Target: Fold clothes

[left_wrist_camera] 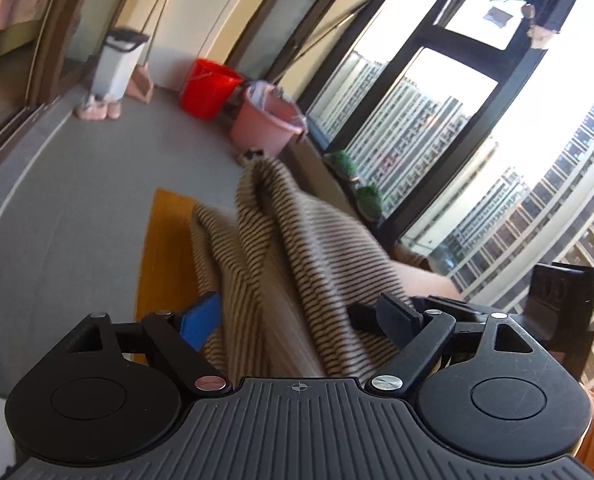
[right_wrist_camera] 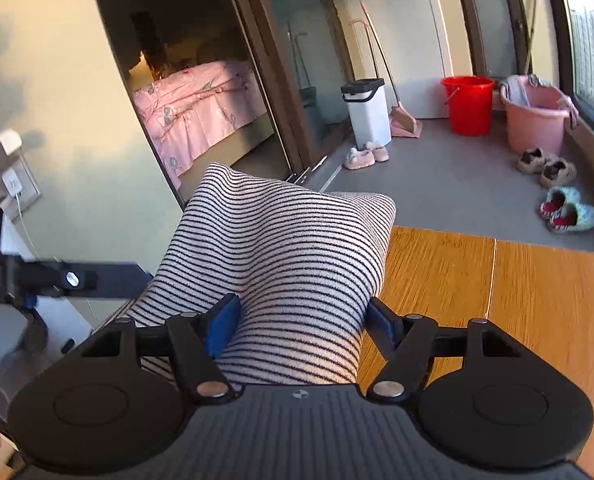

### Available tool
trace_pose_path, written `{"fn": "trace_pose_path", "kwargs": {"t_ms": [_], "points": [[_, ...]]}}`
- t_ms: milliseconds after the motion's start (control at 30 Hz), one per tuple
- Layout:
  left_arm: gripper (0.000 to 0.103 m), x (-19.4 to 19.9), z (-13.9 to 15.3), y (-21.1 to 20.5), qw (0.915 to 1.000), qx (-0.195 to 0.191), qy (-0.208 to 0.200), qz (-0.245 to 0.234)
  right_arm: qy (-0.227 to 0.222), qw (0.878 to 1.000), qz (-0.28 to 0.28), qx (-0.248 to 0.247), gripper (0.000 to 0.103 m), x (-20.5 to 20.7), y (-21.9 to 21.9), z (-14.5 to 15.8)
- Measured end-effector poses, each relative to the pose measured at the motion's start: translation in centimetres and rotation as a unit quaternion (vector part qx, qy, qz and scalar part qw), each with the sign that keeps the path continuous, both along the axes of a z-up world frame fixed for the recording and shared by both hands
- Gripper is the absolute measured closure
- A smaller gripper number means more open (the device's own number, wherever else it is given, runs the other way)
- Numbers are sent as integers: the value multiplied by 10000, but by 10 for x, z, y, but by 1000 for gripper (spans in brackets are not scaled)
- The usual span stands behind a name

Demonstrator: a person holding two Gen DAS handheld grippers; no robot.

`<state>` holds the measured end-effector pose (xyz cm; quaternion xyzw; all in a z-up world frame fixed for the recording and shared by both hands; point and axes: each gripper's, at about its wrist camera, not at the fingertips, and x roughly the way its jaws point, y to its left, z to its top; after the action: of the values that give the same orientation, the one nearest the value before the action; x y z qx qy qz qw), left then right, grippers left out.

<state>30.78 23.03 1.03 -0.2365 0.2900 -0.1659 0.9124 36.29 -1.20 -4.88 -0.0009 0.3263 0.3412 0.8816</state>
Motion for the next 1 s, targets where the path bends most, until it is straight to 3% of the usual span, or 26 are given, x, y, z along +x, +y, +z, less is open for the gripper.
{"fn": "trace_pose_path", "kwargs": {"t_ms": [33, 100, 233, 300, 400, 433, 533, 700, 767, 867, 1000], "points": [[14, -4, 8, -4, 9998, -49, -149, -87, -232, 9994, 50, -245, 34, -5, 8, 4], [14, -2, 1, -4, 10000, 57, -59, 17, -684, 9952, 108, -690, 34, -17, 25, 11], [23, 5, -18, -4, 9986, 340, 254, 321, -864, 9936, 327, -653, 30, -31, 29, 22], [20, 8, -28, -3, 9969, 482, 410, 473, -829, 9940, 433, -561, 24, -35, 18, 27], [16, 6, -38, 3, 9971, 351, 449, 496, -754, 9954, 361, -459, 23, -28, 12, 39], [15, 5, -38, 3, 9971, 360, 439, 501, -694, 9963, 344, -372, 26, -22, 17, 43], [13, 2, -40, 3, 9971, 385, 409, 514, -514, 9982, 291, -110, 71, -2, 32, 54], [11, -2, -42, 2, 9970, 427, 360, 537, -184, 9992, 204, 298, 71, 32, 58, 71], [11, -4, -43, 2, 9969, 444, 340, 545, 373, 9991, 87, -169, 69, 54, 86, 46], [11, -5, -44, 4, 9970, 438, 321, 555, 363, 9963, -48, -774, 68, 59, 108, 17], [9, -7, -45, 3, 9974, 415, 283, 525, -111, 9968, -2, -786, 62, 35, 99, 35]]}}
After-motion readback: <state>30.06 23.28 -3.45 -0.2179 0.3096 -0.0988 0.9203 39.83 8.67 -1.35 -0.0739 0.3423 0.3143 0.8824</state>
